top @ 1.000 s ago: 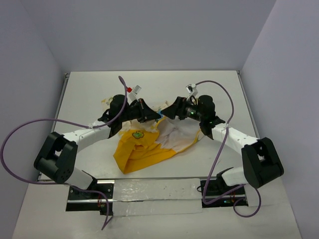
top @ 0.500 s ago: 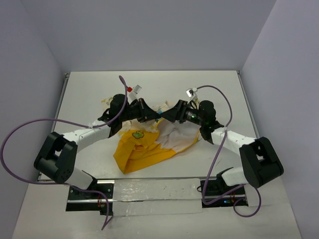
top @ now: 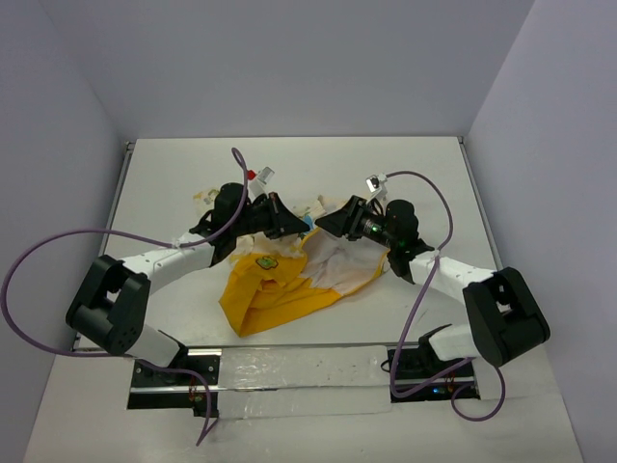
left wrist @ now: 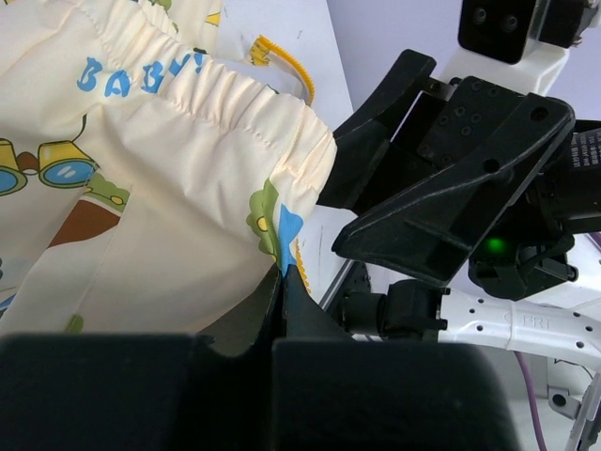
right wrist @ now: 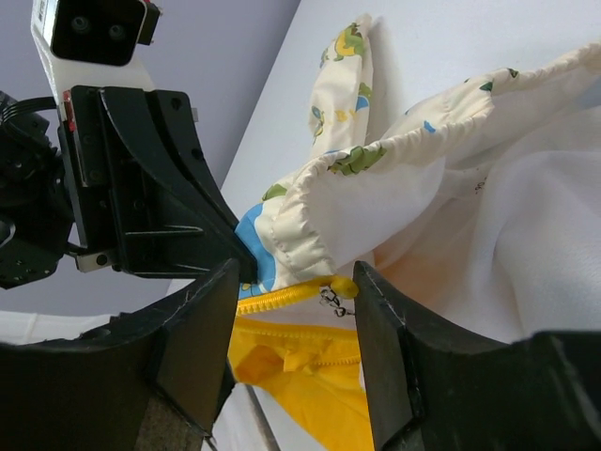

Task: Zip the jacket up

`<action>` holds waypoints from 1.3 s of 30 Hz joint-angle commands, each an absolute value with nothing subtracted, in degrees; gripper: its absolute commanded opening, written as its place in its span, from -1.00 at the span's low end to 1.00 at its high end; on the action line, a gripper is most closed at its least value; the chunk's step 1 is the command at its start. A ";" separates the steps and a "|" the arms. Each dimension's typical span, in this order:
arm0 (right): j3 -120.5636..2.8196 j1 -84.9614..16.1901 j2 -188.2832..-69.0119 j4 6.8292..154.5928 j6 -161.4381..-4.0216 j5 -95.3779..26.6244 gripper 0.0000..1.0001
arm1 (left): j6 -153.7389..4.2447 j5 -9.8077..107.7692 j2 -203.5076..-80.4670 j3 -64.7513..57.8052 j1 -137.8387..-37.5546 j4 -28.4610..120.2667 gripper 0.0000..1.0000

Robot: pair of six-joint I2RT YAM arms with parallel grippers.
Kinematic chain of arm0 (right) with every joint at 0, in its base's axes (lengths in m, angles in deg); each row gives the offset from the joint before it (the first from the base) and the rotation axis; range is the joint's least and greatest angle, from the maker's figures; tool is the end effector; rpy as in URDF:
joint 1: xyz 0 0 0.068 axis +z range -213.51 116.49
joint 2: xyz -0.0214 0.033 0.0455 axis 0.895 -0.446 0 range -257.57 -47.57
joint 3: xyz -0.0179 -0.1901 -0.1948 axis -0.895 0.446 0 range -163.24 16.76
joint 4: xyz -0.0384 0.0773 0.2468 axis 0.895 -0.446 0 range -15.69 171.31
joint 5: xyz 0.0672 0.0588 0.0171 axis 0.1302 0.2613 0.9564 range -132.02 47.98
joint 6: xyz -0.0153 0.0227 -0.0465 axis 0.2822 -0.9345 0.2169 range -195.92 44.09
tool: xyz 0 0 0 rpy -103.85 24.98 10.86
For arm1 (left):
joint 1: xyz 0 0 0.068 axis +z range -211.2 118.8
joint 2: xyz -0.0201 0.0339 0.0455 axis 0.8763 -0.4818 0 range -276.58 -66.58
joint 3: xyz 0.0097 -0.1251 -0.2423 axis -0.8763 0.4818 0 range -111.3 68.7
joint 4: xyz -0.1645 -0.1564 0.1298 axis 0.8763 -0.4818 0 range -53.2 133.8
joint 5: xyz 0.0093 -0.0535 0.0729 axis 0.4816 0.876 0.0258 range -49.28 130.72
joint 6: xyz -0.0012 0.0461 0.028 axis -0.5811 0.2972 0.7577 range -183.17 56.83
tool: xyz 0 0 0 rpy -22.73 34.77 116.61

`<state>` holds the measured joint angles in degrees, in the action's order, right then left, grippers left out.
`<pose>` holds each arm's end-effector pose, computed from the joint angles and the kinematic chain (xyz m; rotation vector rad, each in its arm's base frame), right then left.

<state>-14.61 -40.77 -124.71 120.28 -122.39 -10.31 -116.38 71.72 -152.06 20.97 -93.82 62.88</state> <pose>0.2498 0.1250 0.2247 -0.0746 1.8668 1.3371 0.2670 -0.1926 0.2407 0.0362 2.1580 -1.4643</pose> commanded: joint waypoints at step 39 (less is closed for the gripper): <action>-17.80 -40.57 -118.16 109.59 -117.26 -20.79 -1.00 | -107.53 68.67 -148.84 21.66 -93.82 62.21 0.99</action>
<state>-14.85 -40.77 -120.21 111.88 -119.48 -19.49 -112.05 70.60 -153.93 21.39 -93.84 62.53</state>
